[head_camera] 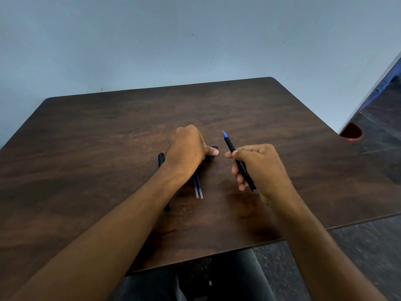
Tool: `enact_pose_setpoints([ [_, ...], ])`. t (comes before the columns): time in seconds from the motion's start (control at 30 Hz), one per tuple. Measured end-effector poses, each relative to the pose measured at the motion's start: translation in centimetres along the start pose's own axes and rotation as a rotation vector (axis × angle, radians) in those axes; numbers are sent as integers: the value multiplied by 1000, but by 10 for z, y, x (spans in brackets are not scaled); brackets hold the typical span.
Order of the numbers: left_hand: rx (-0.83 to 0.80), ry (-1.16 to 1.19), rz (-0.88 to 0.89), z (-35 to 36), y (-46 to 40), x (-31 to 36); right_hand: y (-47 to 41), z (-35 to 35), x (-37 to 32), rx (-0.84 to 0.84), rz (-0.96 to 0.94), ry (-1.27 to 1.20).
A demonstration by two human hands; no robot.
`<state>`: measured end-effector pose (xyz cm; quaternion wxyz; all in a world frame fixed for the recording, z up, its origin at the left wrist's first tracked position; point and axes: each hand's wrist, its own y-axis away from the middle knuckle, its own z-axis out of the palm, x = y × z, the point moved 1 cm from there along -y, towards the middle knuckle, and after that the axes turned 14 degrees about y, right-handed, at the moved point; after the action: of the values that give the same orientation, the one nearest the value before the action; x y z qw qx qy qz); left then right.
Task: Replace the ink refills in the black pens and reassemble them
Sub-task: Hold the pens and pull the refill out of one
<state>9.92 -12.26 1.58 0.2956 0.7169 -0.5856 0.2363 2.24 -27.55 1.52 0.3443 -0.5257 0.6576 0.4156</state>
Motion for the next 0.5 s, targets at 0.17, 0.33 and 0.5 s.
enact_pose_setpoints([
  [0.17,84,169,150,-9,14,-9,1,4,-1,-59,-3,-42],
  [0.33,42,594,243,-21,45,-22,3,11,-3,-126,-48,-105],
  [0.5,-69,975,102,-28,62,-33,7,30,-4,-239,-98,-176],
])
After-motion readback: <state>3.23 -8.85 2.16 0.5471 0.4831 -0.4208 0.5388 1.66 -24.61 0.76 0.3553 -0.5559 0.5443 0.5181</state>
